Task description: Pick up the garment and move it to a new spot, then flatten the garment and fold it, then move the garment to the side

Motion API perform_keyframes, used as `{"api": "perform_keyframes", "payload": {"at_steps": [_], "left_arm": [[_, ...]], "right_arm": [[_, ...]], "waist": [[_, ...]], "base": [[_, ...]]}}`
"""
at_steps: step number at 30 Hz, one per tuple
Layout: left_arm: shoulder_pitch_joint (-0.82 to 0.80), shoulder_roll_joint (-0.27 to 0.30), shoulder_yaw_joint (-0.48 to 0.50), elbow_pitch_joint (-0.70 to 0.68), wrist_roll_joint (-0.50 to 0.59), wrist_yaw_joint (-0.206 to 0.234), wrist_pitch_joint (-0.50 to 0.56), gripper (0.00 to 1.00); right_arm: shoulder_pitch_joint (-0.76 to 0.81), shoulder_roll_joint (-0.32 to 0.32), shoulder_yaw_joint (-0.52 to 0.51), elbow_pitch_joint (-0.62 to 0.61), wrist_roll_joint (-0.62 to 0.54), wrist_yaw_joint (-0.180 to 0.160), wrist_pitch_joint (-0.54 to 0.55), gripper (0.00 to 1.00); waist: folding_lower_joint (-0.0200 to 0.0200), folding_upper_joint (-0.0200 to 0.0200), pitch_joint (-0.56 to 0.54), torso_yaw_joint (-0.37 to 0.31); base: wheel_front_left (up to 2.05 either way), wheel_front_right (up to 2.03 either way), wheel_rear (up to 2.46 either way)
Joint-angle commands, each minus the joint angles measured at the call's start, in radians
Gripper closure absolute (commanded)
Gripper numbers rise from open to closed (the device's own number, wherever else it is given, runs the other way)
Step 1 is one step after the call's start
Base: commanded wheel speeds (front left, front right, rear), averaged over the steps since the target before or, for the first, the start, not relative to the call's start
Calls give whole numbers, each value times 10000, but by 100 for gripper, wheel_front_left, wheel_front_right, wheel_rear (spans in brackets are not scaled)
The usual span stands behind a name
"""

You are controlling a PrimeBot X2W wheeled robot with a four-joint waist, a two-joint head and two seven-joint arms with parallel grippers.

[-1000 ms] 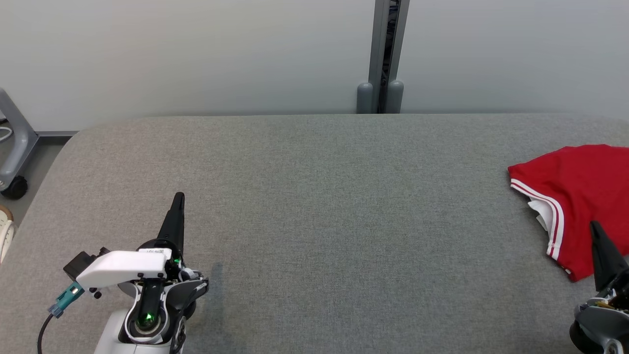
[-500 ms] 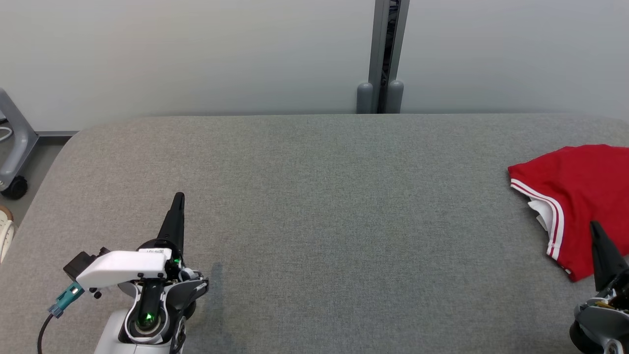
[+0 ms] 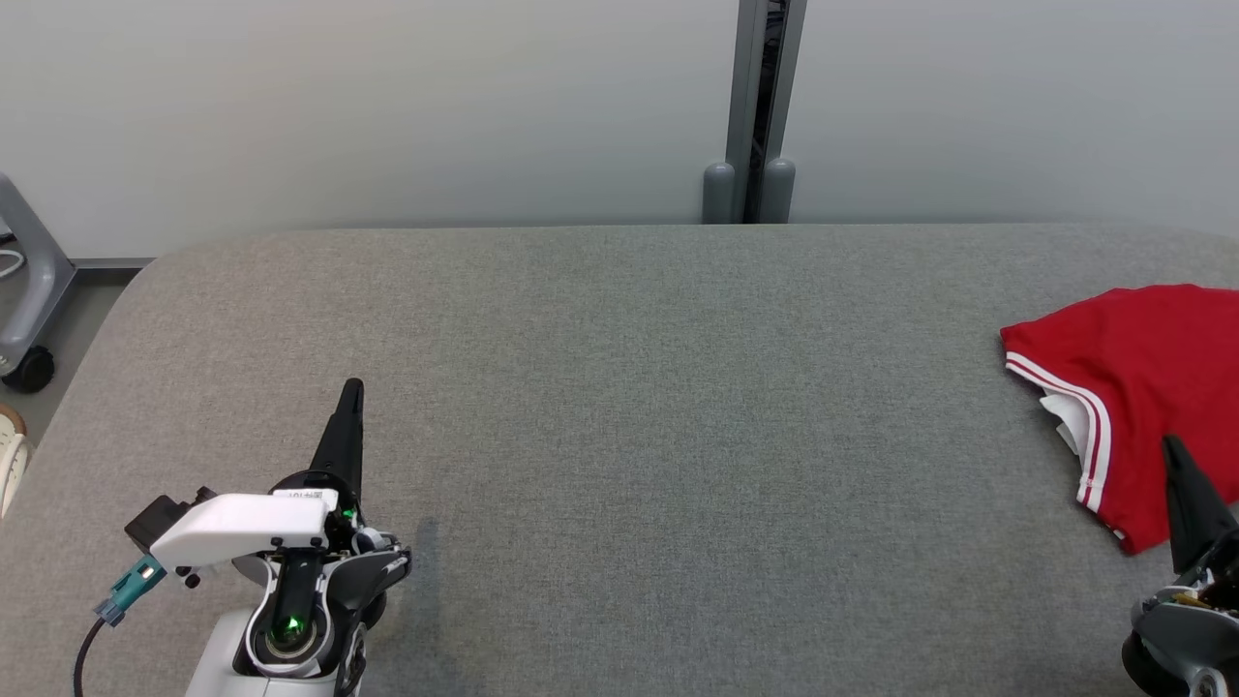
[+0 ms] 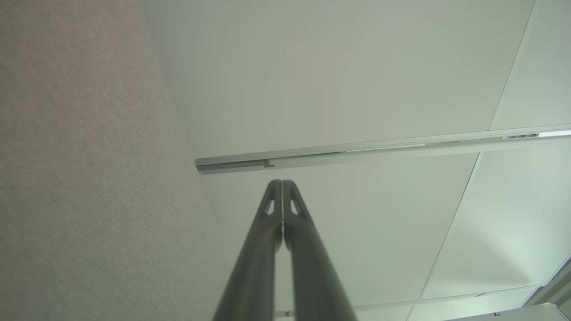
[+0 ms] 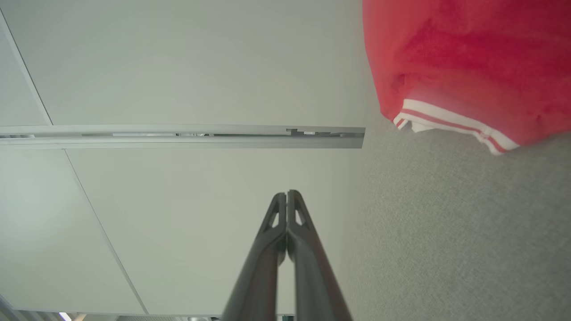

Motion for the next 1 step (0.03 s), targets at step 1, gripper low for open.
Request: {"api": "perform_keyframes", "payload": {"at_steps": [1], "left_arm": [[-102,56,6,-7,5,-36,30,100]], "right_arm": [[-40,-93,1,-1,61,4,22,100]], "waist": [[0,0,0,0]], "base": [[0,0,0]]}}
